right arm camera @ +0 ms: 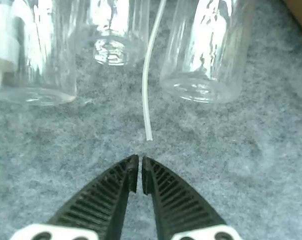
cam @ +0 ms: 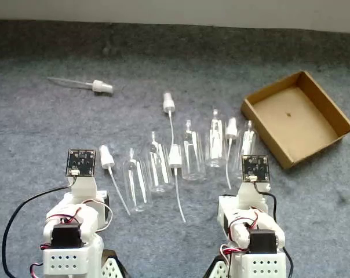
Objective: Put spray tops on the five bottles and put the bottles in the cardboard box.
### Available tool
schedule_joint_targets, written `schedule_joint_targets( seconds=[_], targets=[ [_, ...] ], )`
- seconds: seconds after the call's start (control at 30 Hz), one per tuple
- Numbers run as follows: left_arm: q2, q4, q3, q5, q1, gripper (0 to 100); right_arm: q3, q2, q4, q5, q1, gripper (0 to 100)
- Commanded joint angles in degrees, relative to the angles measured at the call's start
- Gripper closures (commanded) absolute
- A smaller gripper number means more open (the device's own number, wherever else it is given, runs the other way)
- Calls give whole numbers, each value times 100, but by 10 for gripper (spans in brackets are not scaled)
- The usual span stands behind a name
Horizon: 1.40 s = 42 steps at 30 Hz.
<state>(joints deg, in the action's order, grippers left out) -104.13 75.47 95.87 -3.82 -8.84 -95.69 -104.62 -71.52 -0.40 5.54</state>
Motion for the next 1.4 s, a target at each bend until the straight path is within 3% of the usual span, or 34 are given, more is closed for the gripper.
schedule_joint_targets(
  seconds=[0.0, 1.37],
  targets=[
    [-48, 18, 127, -70, -48, 995, -593, -66, -22, -44, -75, 995],
    [-48, 18, 127, -70, -48, 995, -602, -66, 127, -44, -66, 995]
  ],
)
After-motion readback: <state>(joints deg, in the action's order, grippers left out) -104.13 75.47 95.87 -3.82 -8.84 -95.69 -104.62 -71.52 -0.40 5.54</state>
